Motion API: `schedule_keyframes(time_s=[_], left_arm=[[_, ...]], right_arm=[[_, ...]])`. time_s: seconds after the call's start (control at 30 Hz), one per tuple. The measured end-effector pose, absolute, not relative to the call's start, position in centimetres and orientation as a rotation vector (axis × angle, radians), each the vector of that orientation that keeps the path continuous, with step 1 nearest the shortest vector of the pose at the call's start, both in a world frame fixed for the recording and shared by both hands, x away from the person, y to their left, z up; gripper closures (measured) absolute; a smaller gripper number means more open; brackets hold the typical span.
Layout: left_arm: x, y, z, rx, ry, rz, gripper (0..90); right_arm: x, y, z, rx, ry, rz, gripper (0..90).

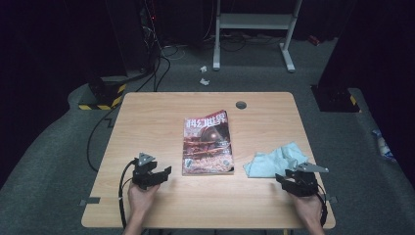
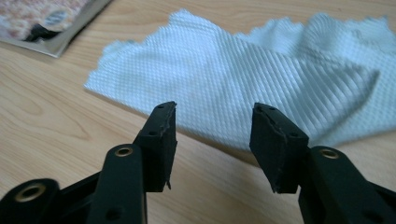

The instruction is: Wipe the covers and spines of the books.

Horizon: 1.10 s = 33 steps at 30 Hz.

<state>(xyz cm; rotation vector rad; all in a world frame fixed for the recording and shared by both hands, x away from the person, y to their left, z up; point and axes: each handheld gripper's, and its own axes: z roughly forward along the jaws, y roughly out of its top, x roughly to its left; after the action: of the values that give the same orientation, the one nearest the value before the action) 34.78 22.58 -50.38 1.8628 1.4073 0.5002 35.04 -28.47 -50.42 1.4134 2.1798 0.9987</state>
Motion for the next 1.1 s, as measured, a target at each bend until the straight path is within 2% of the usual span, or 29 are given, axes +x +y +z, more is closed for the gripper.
schedule_keyframes(time_s=[0.33,0.77,1.1], left_arm=[[33.8,23.3,-52.1,1.833,1.439,0.556,31.7],[33.9,23.2,-53.2,1.855,1.432,0.661,28.8],[33.7,23.0,-53.4,1.856,1.41,0.686,27.2]], right_arm=[[34.1,-30.1,-52.1,1.438,2.099,0.978,42.9],[34.1,-30.3,-53.0,1.383,2.032,0.958,34.1],[33.9,-30.1,-53.3,1.387,1.99,0.967,33.7]])
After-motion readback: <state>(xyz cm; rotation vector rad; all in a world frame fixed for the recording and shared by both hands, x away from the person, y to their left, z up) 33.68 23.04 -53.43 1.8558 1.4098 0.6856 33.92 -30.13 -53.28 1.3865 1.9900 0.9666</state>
